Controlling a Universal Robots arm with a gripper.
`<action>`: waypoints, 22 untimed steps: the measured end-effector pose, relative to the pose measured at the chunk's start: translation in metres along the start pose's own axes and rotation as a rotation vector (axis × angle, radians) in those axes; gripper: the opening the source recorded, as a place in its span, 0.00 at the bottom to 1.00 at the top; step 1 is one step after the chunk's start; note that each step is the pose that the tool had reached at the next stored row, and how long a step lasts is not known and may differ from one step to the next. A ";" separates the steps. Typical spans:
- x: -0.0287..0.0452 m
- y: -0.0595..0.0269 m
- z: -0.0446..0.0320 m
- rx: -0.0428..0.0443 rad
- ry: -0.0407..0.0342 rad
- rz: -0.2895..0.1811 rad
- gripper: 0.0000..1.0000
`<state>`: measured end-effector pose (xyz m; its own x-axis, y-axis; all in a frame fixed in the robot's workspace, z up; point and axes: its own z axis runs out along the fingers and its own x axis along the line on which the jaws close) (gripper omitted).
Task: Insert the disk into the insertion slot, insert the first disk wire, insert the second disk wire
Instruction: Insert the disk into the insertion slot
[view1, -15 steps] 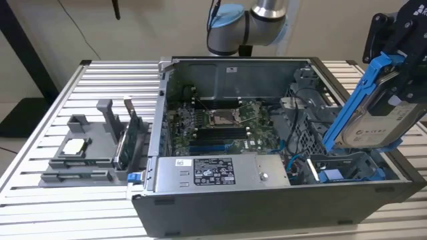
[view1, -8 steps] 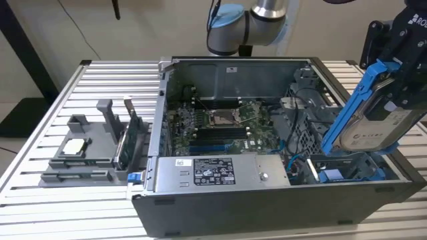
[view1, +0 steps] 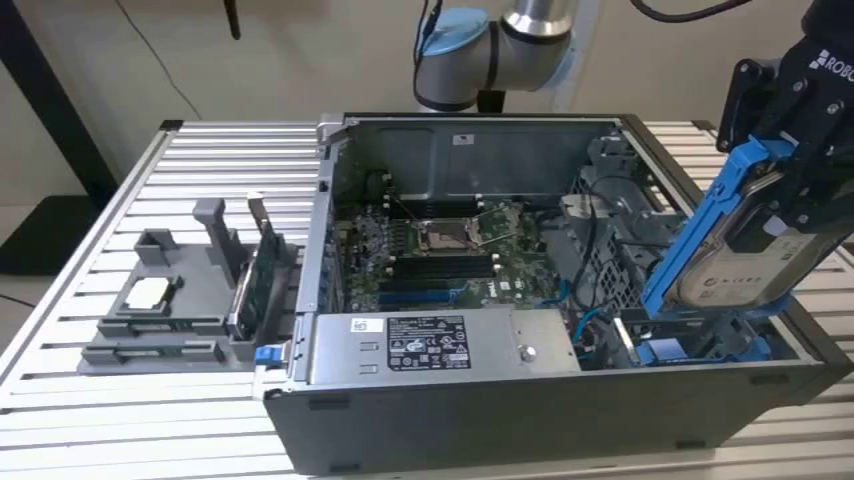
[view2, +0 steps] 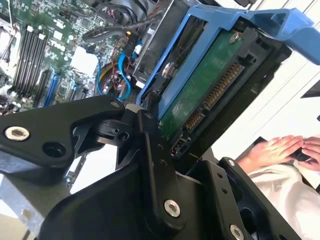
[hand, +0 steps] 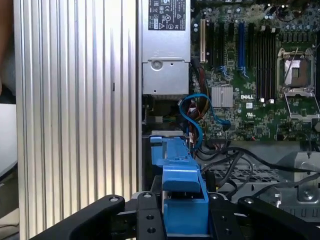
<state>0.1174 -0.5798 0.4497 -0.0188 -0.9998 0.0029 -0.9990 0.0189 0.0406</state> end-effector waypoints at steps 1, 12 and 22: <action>0.0000 -0.0008 0.0014 -0.0007 -0.0001 0.000 0.33; -0.0002 -0.0070 0.0140 -0.0204 -0.0010 0.000 0.33; -0.0002 -0.0073 0.0167 -0.0215 -0.0071 0.000 0.33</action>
<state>0.1239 -0.5797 0.4328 -0.0189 -0.9998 -0.0042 -0.9979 0.0186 0.0621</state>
